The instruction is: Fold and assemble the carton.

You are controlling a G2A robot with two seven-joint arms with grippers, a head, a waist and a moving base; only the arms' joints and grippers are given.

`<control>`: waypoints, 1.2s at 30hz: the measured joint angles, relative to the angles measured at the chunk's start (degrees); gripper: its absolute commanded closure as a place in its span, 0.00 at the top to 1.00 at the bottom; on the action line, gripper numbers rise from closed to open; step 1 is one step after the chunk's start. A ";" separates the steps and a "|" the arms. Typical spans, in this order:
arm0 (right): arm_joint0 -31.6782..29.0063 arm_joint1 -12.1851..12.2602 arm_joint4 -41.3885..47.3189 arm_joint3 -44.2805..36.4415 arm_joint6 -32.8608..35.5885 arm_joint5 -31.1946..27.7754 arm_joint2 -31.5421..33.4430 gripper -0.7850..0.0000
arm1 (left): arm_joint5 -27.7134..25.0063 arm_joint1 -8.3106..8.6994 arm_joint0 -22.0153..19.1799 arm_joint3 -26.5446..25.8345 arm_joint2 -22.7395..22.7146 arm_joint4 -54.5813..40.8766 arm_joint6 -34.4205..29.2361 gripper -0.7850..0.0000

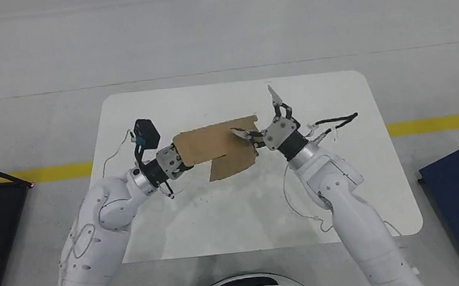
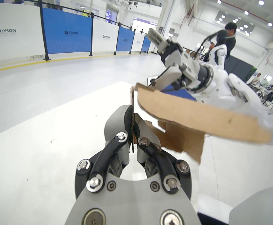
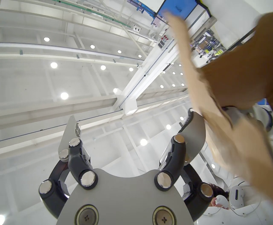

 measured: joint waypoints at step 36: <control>-5.88 3.09 -17.96 0.49 19.79 9.10 6.83 0.98 | -2.08 1.47 -7.09 12.77 -0.99 -56.17 -29.13 0.00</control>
